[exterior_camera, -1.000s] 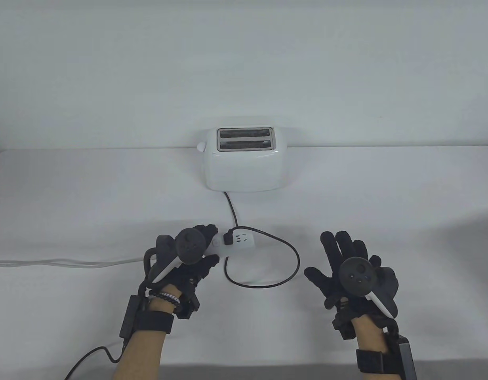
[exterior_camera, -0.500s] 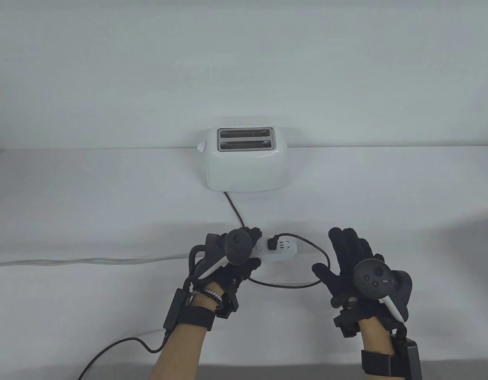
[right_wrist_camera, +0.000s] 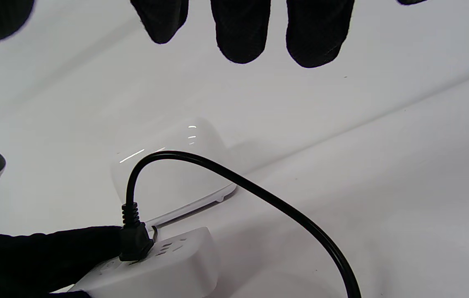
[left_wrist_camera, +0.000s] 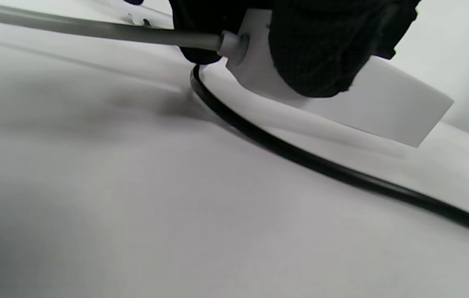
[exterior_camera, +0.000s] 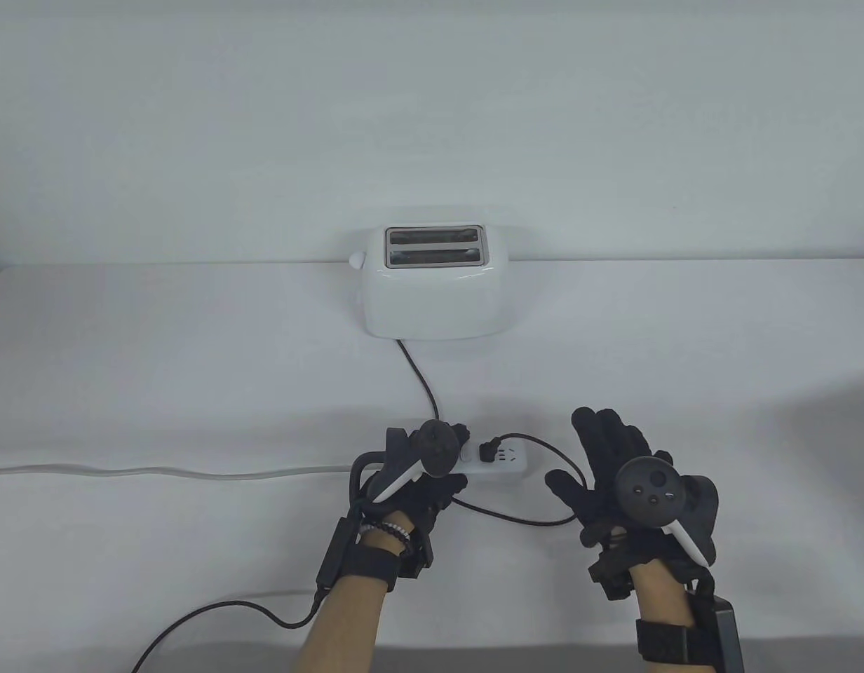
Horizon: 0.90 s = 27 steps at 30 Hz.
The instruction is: Unplug the toaster
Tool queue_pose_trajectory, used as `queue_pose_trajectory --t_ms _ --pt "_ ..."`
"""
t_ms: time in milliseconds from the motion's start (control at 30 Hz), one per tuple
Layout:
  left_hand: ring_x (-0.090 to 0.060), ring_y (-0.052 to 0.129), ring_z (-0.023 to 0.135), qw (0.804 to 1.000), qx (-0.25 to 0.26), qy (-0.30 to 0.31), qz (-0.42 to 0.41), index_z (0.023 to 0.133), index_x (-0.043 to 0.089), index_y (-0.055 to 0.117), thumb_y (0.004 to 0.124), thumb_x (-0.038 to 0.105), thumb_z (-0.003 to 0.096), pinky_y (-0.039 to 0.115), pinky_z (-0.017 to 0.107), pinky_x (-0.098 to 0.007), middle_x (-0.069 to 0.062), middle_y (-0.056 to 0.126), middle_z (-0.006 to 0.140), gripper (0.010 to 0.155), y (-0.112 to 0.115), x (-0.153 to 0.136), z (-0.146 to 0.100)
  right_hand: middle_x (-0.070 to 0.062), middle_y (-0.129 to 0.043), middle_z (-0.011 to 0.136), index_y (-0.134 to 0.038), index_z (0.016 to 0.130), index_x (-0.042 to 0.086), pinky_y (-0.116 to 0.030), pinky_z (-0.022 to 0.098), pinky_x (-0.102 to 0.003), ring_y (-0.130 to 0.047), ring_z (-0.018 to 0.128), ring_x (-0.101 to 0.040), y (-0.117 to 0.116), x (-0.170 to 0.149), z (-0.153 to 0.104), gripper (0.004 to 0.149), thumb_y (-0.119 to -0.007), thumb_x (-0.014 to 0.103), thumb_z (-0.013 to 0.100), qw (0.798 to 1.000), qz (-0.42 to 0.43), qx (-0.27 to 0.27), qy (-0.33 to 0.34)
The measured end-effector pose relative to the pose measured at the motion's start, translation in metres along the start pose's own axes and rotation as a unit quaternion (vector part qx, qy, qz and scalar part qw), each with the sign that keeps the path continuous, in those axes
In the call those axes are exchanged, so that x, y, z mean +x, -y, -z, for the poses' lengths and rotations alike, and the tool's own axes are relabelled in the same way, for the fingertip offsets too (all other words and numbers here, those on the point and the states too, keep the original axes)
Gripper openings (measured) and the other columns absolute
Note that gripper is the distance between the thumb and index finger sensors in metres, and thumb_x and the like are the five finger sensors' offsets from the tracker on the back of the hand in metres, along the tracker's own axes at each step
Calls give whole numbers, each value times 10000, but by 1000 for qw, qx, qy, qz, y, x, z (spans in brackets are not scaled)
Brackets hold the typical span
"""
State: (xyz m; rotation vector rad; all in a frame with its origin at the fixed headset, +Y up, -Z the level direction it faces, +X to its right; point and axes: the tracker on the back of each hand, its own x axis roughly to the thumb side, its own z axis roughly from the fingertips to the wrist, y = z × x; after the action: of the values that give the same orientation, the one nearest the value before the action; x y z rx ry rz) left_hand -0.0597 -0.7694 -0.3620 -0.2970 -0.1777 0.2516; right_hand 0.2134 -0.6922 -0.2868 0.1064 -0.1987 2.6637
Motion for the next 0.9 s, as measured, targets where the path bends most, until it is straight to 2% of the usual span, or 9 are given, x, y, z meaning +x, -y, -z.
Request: queue_pose_trajectory --t_ms 200,300,433,567,700,800,900 --pt "-179 461 1215 1000 -9 -17 8 1143 521 346 779 490 491 251 925 -533 196 480 1268 784 8 -2 3 -174 -501 1151 -444 1092 309 -413 588 -814 -579 973 -555 -7 5 2 920 -685 744 318 1000 -28 12 4" --pt "-194 473 1210 1000 -7 -22 16 1137 535 340 769 500 486 277 920 -566 210 484 1268 780 9 -2 3 -158 -545 1139 -487 1082 288 -427 597 -805 -616 966 -535 -17 15 6 889 -734 693 330 997 -77 19 19" --pt "-200 493 1206 999 1 -26 21 1133 540 333 764 501 482 289 917 -564 207 488 1268 781 12 -2 1 -111 -644 1090 -565 1044 247 -528 615 -734 -740 921 -444 -31 40 23 795 -806 567 358 977 -208 11 51" --pt "-189 505 1204 1000 4 -26 14 1123 551 345 775 509 477 296 918 -564 212 509 1261 778 12 -4 1 -76 -818 965 -750 937 227 -660 588 -614 -907 766 -302 -36 63 38 643 -865 463 350 962 -261 -10 83" --pt "-186 505 1204 1000 4 -26 14 1126 546 343 774 507 479 294 918 -565 204 508 1263 778 12 -3 1 -31 -949 811 -874 823 246 -705 562 -569 -970 641 -229 -41 81 51 512 -900 402 336 947 -304 -5 99" --pt "-190 502 1204 1000 4 -25 14 1128 545 338 773 507 480 293 918 -564 208 506 1263 781 12 -3 1 -16 -970 758 -898 796 243 -709 555 -565 -972 604 -212 -44 90 56 490 -904 396 330 938 -329 4 108" --pt "-189 502 1204 1000 4 -25 14 1127 545 337 771 507 481 293 919 -563 206 503 1264 780 12 -3 0 -14 -942 793 -859 845 242 -691 574 -573 -950 646 -223 -53 95 60 557 -891 433 323 923 -372 35 95"
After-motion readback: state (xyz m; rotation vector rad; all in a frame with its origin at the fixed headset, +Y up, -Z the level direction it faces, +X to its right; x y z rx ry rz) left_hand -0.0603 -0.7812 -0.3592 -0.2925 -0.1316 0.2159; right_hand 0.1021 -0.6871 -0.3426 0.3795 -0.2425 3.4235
